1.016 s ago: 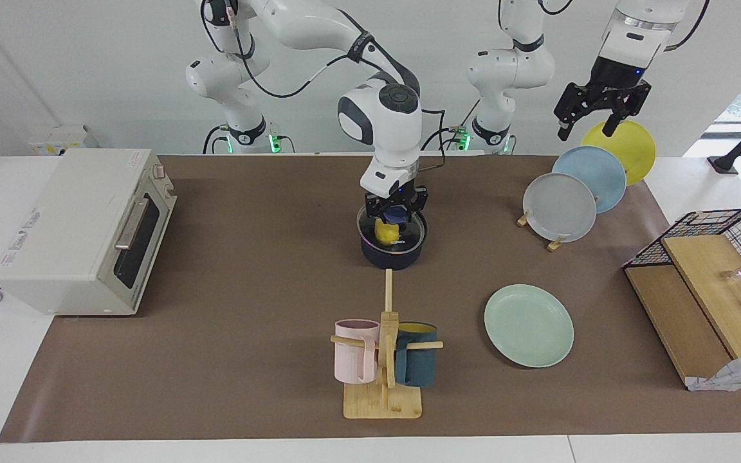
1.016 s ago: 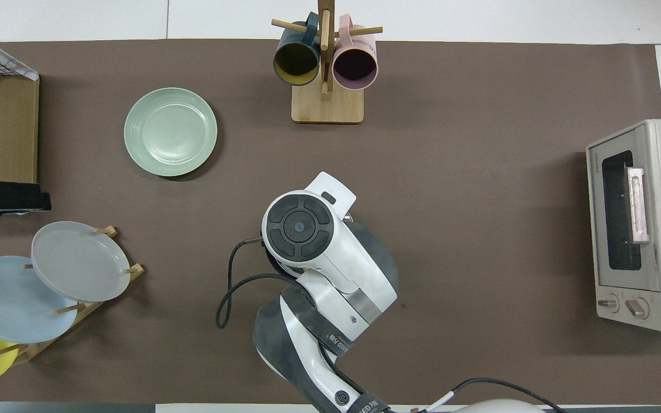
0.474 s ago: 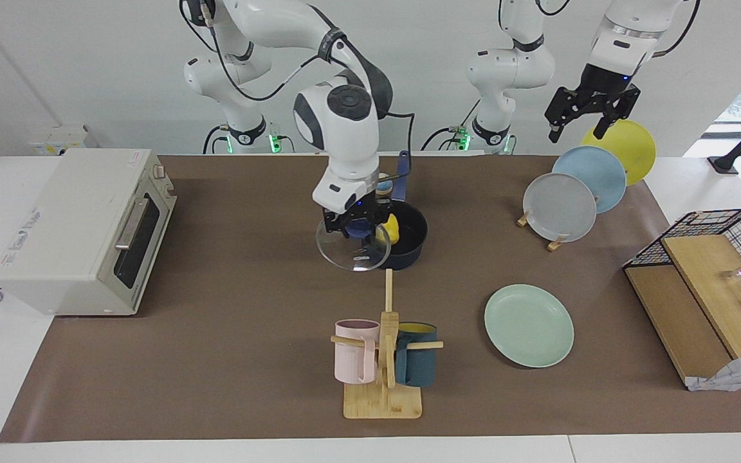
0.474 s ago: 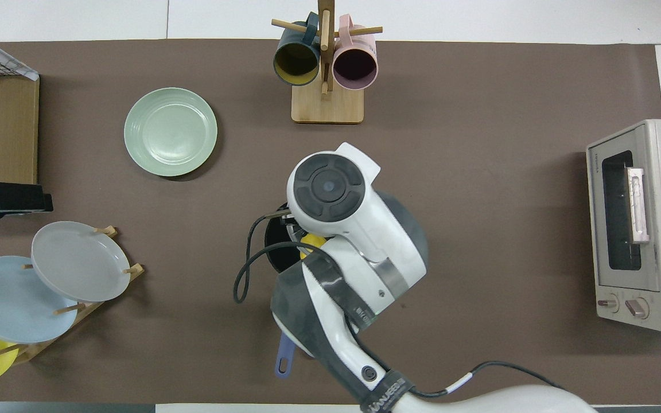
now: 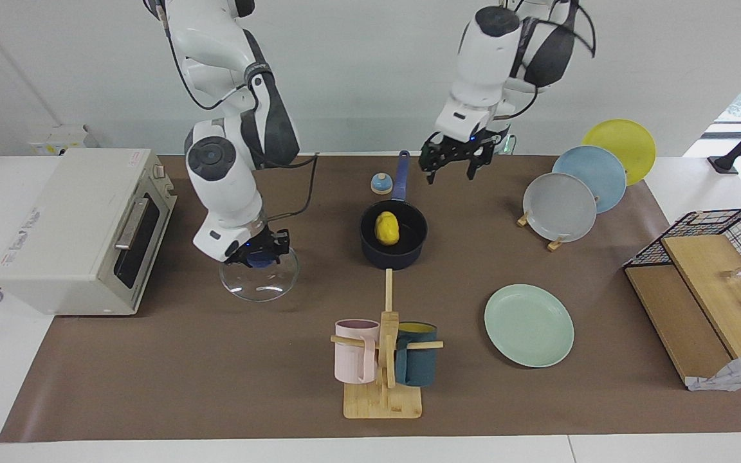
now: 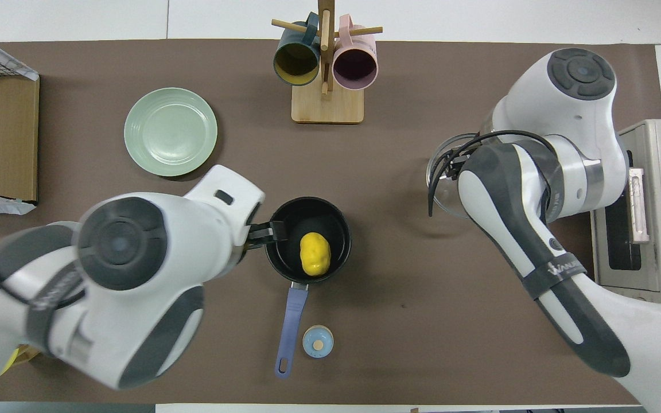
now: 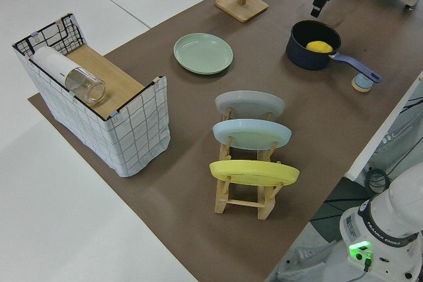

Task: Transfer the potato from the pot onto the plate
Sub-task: 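Lift the lid off with the right gripper while the left gripper reaches the pot, then set the lid down with the right gripper while the left gripper grasps the potato, then carry the potato to the plate with the left gripper while the right gripper withdraws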

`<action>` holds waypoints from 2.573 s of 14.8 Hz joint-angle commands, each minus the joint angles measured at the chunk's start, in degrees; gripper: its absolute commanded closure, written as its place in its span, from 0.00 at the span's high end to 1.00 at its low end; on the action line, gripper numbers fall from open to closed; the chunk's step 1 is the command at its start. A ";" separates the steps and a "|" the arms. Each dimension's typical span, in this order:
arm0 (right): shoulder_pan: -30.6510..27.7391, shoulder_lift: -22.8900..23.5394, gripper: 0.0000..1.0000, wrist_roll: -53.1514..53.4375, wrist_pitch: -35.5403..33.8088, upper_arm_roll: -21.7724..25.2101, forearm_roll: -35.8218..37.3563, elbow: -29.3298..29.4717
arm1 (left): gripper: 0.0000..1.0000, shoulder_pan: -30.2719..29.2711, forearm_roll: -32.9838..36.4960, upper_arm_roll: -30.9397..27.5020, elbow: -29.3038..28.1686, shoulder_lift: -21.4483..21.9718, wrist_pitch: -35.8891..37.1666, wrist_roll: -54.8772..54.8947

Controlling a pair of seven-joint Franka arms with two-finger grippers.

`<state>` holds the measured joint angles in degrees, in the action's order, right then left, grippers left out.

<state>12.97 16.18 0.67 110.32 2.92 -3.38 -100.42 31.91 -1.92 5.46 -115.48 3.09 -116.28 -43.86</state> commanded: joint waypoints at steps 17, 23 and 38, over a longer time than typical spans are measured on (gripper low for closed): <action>-4.62 -10.21 1.00 -10.25 -2.00 -0.02 -0.93 -3.59 | 1.00 8.61 -0.19 -1.24 0.43 -17.76 -12.66 -4.56; -4.44 -10.82 1.00 -6.57 -22.49 3.67 3.99 13.84 | 0.02 7.91 -0.11 -1.24 0.96 -17.94 -12.48 -4.65; -5.33 -18.03 1.00 -2.08 -21.11 3.24 7.86 5.15 | 0.00 -19.50 -2.13 -1.76 36.38 -24.08 17.60 25.45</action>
<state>8.28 -0.74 -1.80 87.69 6.67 4.65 -93.47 16.16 -2.95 3.26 -83.27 -15.78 -97.89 -25.61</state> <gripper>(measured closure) 0.000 0.410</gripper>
